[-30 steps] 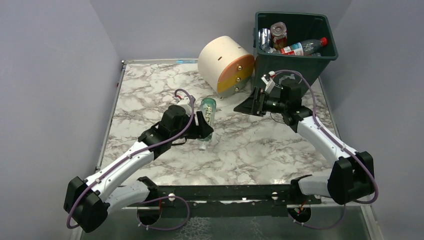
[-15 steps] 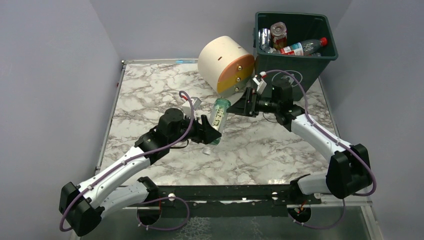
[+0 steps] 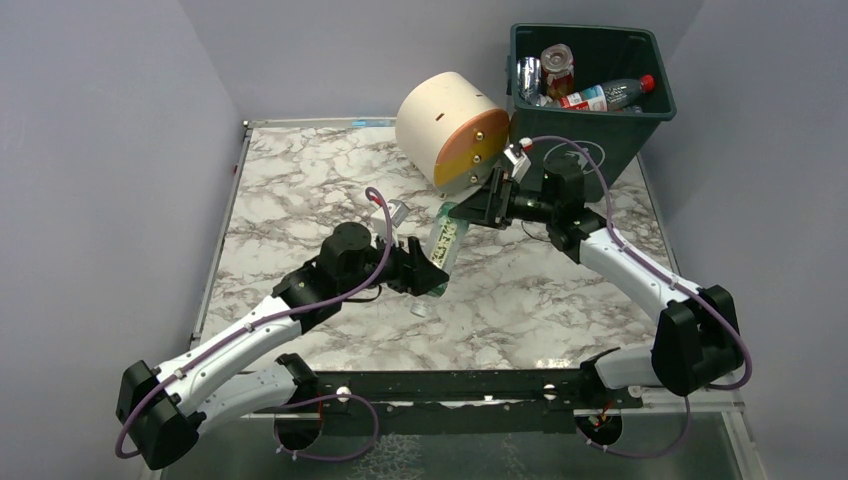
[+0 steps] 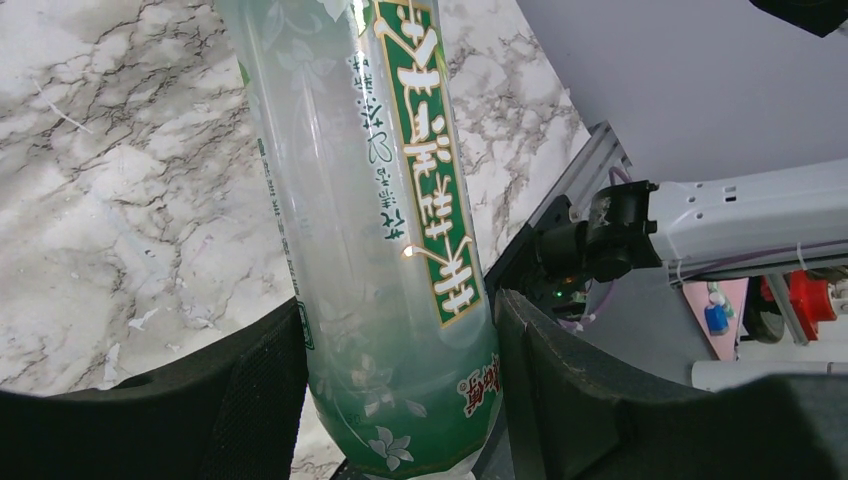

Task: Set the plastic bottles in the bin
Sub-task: Place the plastic bottle in the trash bin.

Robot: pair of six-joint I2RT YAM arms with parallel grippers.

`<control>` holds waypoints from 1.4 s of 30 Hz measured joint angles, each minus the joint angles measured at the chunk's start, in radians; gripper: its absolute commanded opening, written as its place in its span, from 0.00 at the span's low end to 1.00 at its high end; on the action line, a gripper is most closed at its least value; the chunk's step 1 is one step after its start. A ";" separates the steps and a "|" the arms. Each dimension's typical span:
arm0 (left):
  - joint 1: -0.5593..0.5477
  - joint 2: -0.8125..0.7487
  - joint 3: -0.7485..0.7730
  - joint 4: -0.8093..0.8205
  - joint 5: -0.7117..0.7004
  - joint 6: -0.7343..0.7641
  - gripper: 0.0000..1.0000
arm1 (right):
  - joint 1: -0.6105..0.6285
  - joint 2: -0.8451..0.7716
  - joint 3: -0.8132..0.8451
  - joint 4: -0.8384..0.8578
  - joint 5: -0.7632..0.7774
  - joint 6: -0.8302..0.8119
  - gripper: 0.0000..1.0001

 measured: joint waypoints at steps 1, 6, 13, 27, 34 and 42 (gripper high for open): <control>-0.002 0.000 0.000 0.003 0.000 0.000 0.56 | 0.002 0.002 0.000 0.007 0.000 0.003 1.00; -0.017 -0.002 -0.001 0.022 0.000 -0.004 0.56 | 0.014 0.013 0.000 0.028 0.000 0.021 1.00; -0.037 -0.004 -0.025 0.040 -0.001 -0.004 0.56 | 0.032 0.017 0.000 0.031 0.000 0.027 0.82; -0.044 -0.004 -0.050 0.063 -0.026 -0.003 0.56 | 0.037 0.017 -0.001 0.033 0.002 0.024 0.64; -0.045 -0.004 -0.050 0.063 -0.026 0.005 0.61 | 0.038 0.017 -0.002 0.036 0.006 0.021 0.57; -0.045 -0.004 -0.050 0.062 -0.027 0.012 0.66 | 0.039 0.017 -0.002 0.036 0.008 0.017 0.56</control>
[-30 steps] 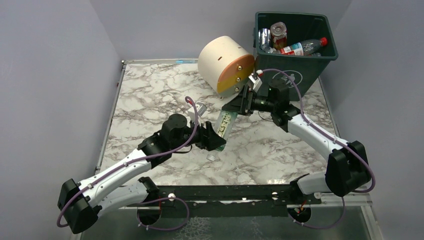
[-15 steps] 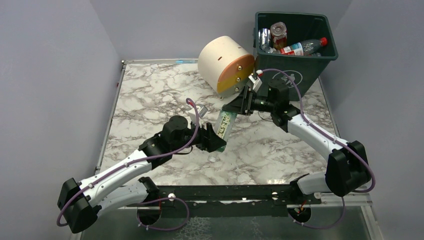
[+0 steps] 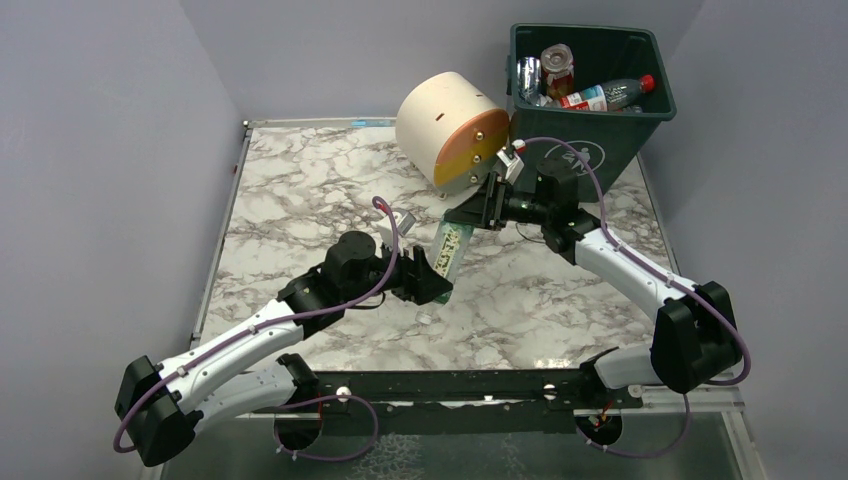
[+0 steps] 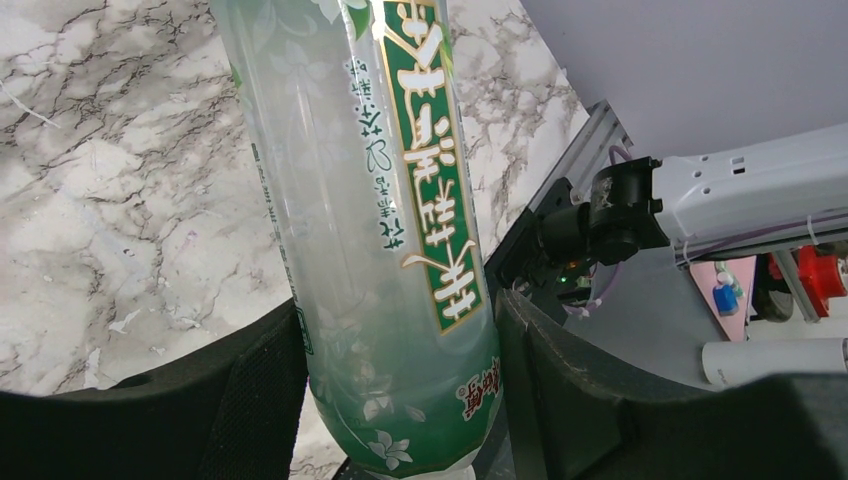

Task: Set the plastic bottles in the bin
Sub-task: Place the plastic bottle in the trash bin.

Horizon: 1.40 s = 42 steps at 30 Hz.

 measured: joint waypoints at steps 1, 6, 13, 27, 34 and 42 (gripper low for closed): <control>0.000 0.000 0.000 0.000 0.000 0.001 0.67 | 0.000 0.000 0.000 0.000 0.000 0.000 0.56; -0.001 0.000 0.000 -0.009 -0.008 0.008 0.74 | 0.001 0.000 0.000 0.000 0.001 -0.009 0.55; -0.001 0.000 0.000 -0.021 -0.029 0.018 0.85 | 0.005 0.000 0.000 -0.002 0.002 -0.021 0.55; -0.001 0.000 0.000 -0.039 -0.070 0.024 0.99 | 0.007 0.000 0.000 -0.020 0.002 -0.028 0.54; -0.001 -0.022 0.000 -0.043 -0.076 0.024 0.99 | 0.007 0.000 0.000 -0.045 0.003 -0.046 0.54; 0.000 -0.097 0.002 -0.047 -0.090 0.031 0.99 | 0.007 0.000 0.000 -0.064 0.016 -0.061 0.54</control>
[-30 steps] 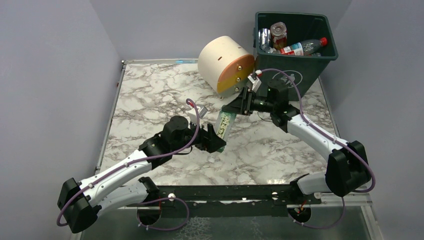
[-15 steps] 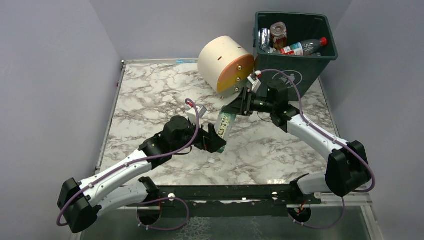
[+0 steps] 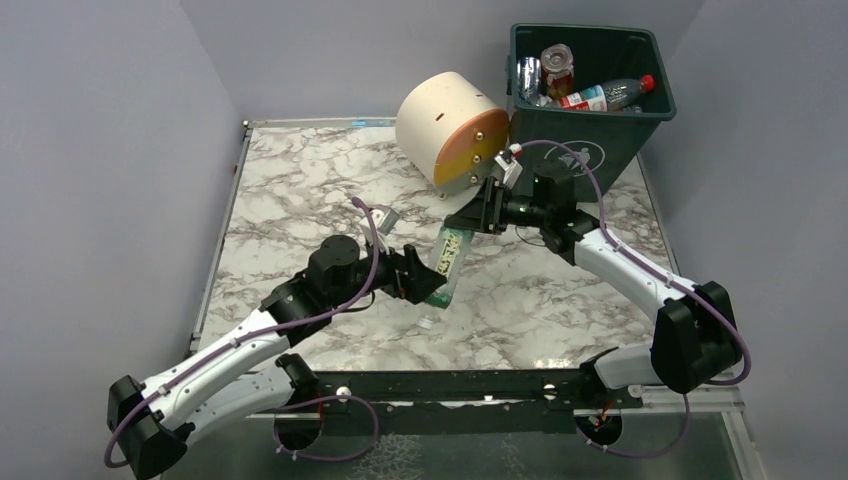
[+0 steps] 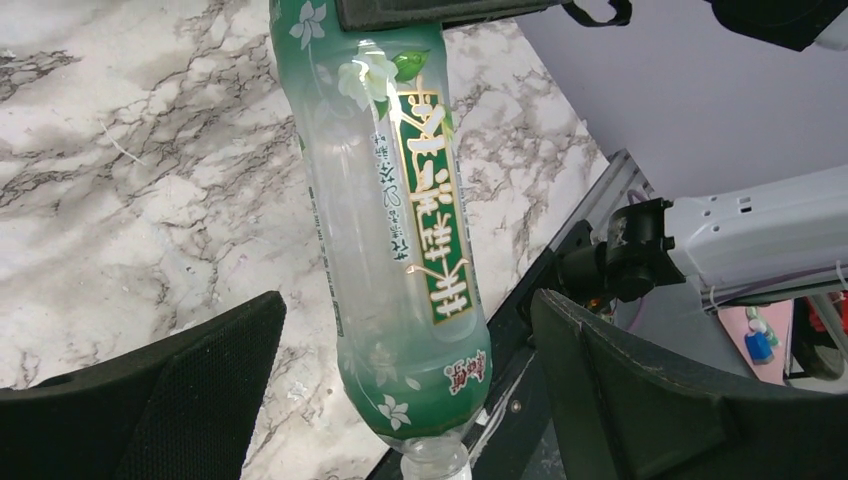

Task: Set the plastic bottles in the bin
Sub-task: Place the plastic bottle in the trash bin.

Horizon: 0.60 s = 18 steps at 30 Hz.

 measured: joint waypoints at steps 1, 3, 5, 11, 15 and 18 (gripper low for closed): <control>0.000 -0.008 0.000 -0.002 -0.003 0.000 0.99 | 0.000 0.000 0.000 -0.003 0.002 -0.003 0.54; 0.000 -0.026 0.000 -0.010 -0.008 0.003 0.99 | 0.000 0.000 0.003 -0.023 0.013 -0.016 0.54; 0.000 -0.044 0.004 -0.026 -0.014 0.006 0.99 | 0.000 0.000 0.019 -0.057 0.032 -0.031 0.54; 0.000 -0.090 0.023 -0.068 -0.042 0.017 0.99 | 0.000 -0.003 0.151 -0.164 0.105 -0.096 0.54; 0.000 -0.117 0.045 -0.087 -0.058 0.027 0.99 | 0.000 -0.008 0.258 -0.237 0.174 -0.151 0.54; 0.000 -0.136 0.056 -0.101 -0.066 0.034 0.99 | -0.006 -0.008 0.348 -0.295 0.231 -0.192 0.54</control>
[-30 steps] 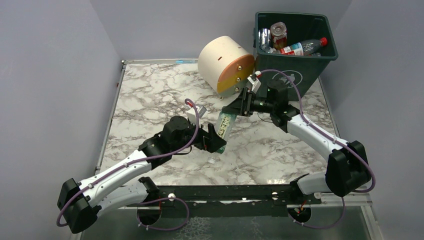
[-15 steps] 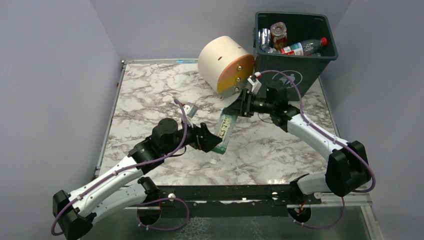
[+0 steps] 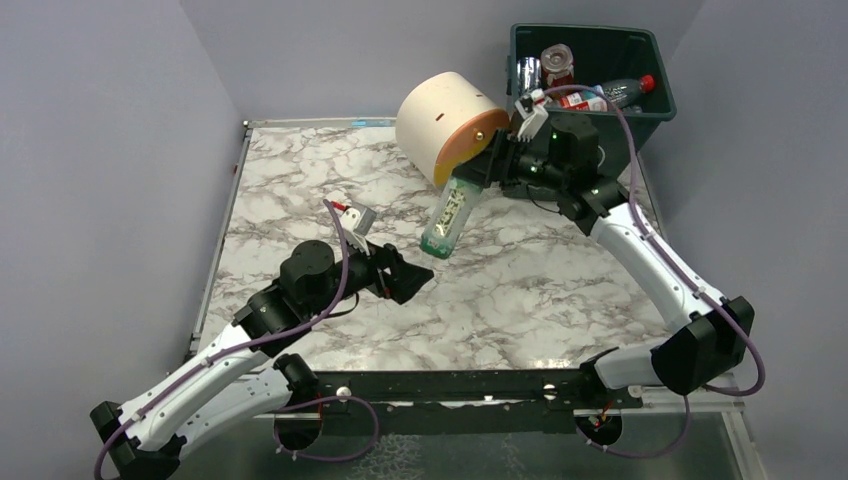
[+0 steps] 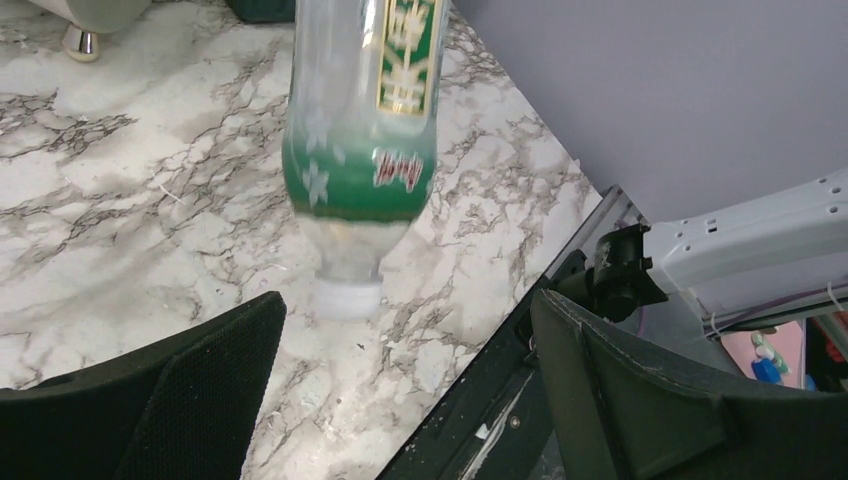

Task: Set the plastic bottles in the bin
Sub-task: Place the plastic bottle in the trash bin.

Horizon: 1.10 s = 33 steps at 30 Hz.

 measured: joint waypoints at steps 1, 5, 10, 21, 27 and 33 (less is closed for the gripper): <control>0.000 -0.007 0.000 -0.004 -0.002 0.001 0.99 | -0.008 0.001 0.032 -0.016 0.016 -0.011 0.54; 0.000 -0.025 0.000 -0.016 -0.008 0.003 0.99 | -0.070 0.017 0.170 -0.058 0.049 -0.045 0.54; 0.000 -0.036 0.000 -0.023 -0.009 0.004 0.99 | -0.232 0.066 0.330 -0.068 0.056 -0.046 0.54; 0.000 -0.035 0.000 -0.055 -0.008 0.004 0.99 | -0.550 0.135 0.472 0.063 0.051 0.116 0.55; 0.000 -0.030 0.000 -0.063 -0.008 0.008 0.99 | -0.666 0.124 0.418 0.215 0.041 0.243 0.54; 0.000 0.010 0.013 -0.066 -0.008 0.026 0.99 | -0.719 0.122 0.340 0.301 0.076 0.316 0.54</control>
